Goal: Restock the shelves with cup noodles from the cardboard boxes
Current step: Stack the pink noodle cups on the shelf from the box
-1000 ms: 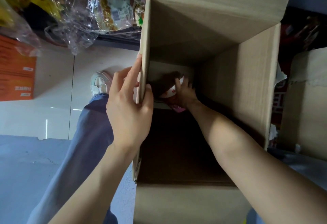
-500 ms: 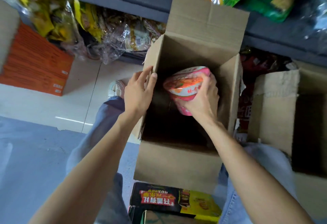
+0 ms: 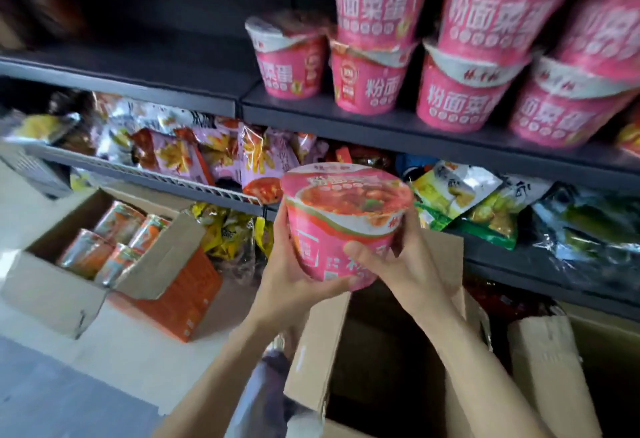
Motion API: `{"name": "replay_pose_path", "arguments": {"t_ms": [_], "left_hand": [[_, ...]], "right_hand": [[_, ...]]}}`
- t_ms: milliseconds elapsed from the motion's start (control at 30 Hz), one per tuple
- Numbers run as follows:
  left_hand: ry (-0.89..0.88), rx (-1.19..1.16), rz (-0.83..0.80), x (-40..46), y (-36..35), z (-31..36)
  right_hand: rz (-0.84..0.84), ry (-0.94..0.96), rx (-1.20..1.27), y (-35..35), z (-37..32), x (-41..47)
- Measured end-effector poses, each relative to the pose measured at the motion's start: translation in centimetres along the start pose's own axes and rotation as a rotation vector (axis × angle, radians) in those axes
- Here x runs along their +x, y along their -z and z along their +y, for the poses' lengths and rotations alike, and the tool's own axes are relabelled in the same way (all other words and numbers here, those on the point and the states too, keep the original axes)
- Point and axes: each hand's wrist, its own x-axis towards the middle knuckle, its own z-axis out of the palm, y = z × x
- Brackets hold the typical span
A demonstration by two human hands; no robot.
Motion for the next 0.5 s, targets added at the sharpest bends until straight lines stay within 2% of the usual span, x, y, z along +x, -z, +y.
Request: {"name": "replay_pose_path", "arguments": {"t_ms": [133,267,400,500], "left_hand": [[-0.149,0.116,0.262,4.7,3.4,3.4],[-0.284,0.183,0.465,11.4,5.9,7.6],[-0.372,0.193,0.586,18.0,7.3,10.6],[-0.34,0.248,0.58,22.8,8.2,12.2]], "right_hand": [[0.022,0.219,-0.253,-2.2,-4.3,5.5],[0.019,0.388,-0.214,-4.8,-9.0,12.0],[0.104,0.535,-0.308,-6.1,-12.7,18.4],[0.214,0.55,-0.47,-6.3,-14.7,22.3]]}}
